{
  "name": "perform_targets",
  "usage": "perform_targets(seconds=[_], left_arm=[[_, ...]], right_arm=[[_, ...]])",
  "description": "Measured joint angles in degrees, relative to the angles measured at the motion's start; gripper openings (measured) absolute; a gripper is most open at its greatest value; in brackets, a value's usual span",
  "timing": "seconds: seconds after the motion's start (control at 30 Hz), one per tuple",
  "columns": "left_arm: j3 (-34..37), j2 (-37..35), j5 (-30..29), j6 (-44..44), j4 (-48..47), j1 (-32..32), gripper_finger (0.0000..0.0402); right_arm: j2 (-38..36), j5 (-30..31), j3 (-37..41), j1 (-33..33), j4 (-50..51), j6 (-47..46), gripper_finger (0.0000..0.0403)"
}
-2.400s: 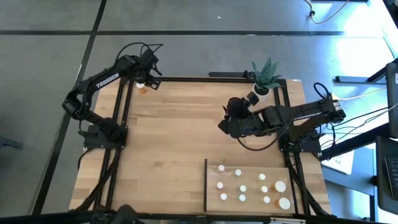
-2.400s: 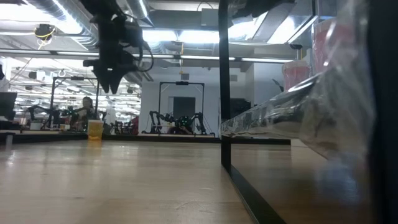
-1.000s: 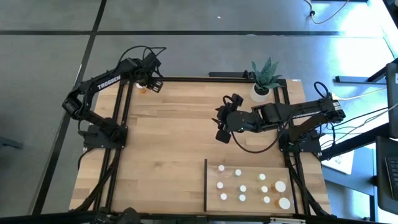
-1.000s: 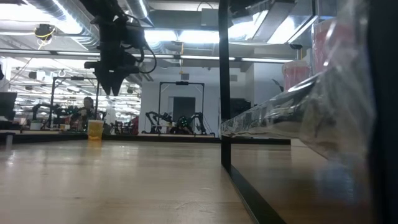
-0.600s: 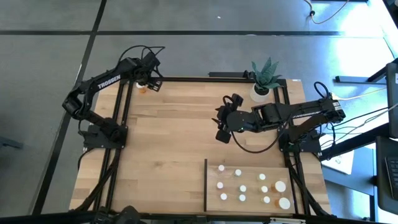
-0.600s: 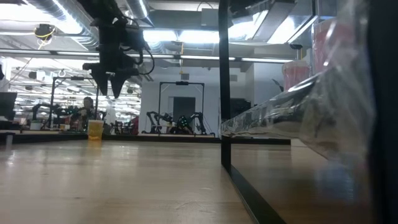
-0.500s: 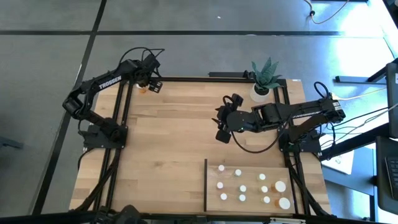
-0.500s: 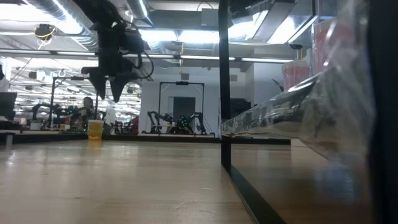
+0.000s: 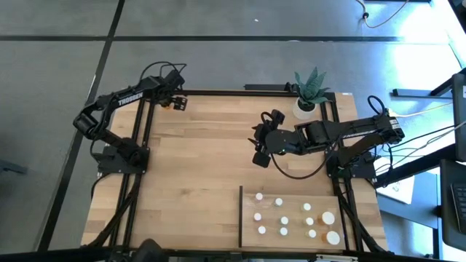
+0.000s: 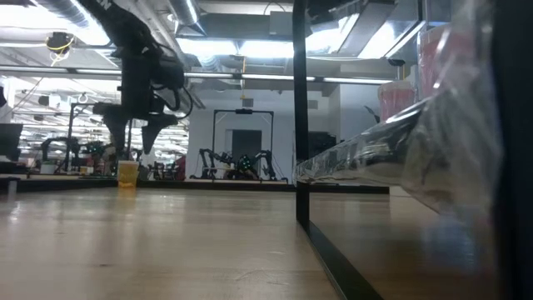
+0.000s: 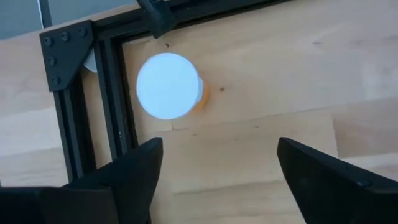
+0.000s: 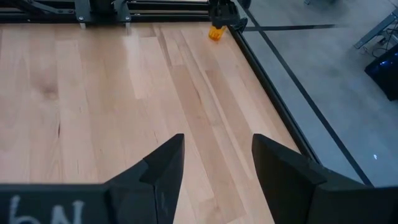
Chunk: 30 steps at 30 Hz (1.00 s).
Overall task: Pick and place medicine bottles onto shelf by color
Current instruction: Put the orange pill bottle on the shelf aligned with the other orange pill bottle
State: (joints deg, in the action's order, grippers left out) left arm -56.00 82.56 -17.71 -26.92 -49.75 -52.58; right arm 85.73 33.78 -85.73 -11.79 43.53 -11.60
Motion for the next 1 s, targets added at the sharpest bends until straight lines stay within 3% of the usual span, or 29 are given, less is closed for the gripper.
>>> perform_targets(seconds=[0.3,1.0], left_arm=[[0.7,0.0,-2.8,0.3,1.5,-1.8,0.0394],[3.6,0.1,-2.5,3.3,10.5,-4.8,0.0391]], right_arm=[[0.0,0.0,0.0,0.0,0.0,0.0,0.0190],[0.0,0.0,0.0,0.0,0.0,0.0,0.0191]])
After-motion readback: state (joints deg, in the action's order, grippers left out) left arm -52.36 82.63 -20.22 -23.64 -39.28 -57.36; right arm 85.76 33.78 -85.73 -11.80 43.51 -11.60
